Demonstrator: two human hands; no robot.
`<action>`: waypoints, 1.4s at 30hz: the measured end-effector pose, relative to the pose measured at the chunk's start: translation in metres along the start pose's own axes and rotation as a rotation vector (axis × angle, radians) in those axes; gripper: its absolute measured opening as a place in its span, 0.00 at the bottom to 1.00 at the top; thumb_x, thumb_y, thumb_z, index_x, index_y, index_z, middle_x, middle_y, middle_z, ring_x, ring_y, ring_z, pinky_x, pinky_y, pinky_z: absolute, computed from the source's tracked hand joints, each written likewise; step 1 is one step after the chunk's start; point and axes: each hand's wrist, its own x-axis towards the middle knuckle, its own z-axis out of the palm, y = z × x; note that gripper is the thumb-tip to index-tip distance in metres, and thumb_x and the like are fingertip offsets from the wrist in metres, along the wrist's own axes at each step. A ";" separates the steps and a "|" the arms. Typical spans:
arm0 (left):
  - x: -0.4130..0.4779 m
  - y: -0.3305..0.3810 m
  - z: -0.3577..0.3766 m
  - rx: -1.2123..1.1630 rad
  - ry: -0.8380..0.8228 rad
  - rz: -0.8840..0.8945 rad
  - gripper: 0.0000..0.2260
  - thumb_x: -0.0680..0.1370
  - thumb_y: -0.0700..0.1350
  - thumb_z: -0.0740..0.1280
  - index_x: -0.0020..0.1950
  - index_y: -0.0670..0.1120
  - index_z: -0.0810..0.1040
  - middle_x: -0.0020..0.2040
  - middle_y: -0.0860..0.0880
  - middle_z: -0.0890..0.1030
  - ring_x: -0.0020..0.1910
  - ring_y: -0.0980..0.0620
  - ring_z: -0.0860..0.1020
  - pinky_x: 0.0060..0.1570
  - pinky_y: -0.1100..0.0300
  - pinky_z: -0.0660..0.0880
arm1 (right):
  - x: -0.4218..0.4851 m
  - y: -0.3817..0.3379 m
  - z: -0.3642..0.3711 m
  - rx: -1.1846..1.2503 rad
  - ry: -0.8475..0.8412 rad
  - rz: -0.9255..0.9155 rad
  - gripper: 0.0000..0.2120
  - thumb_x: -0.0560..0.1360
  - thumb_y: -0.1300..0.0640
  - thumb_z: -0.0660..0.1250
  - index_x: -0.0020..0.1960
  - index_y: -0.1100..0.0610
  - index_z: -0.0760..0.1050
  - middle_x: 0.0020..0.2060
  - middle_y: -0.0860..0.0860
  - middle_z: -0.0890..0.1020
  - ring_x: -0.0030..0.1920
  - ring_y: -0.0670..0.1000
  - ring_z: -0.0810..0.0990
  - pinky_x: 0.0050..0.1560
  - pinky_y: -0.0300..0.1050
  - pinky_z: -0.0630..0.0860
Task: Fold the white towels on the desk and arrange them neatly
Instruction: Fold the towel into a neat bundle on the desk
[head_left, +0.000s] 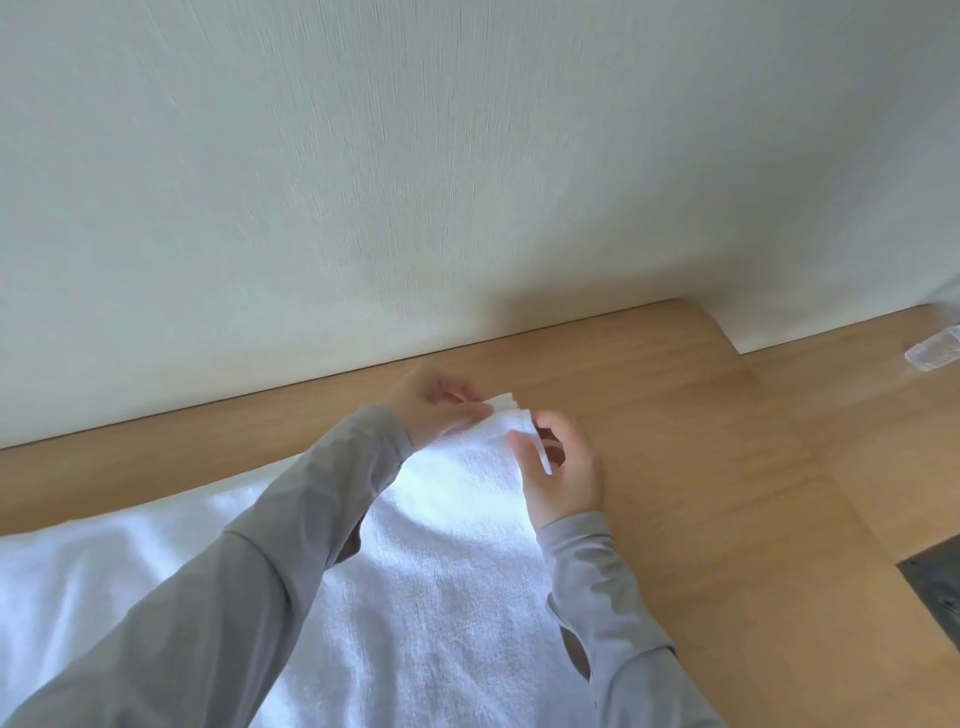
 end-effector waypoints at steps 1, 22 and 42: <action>-0.002 0.000 -0.001 -0.018 -0.001 0.008 0.07 0.75 0.40 0.68 0.36 0.45 0.79 0.29 0.51 0.73 0.26 0.59 0.67 0.29 0.70 0.63 | -0.001 -0.001 0.000 0.028 0.002 -0.003 0.06 0.70 0.65 0.71 0.41 0.56 0.77 0.38 0.50 0.78 0.40 0.51 0.76 0.40 0.34 0.71; -0.023 0.012 -0.012 0.123 -0.134 0.104 0.15 0.72 0.50 0.70 0.33 0.41 0.75 0.24 0.57 0.62 0.24 0.59 0.59 0.27 0.67 0.57 | -0.006 -0.021 -0.002 0.155 0.075 -0.009 0.14 0.67 0.60 0.73 0.37 0.43 0.72 0.33 0.39 0.76 0.33 0.35 0.73 0.35 0.27 0.68; -0.022 0.002 0.008 0.009 0.274 0.191 0.10 0.76 0.40 0.66 0.45 0.53 0.67 0.29 0.54 0.64 0.28 0.56 0.62 0.26 0.65 0.61 | -0.171 0.062 -0.143 -0.154 -0.331 0.413 0.06 0.69 0.61 0.73 0.38 0.61 0.77 0.37 0.59 0.77 0.42 0.53 0.75 0.41 0.36 0.68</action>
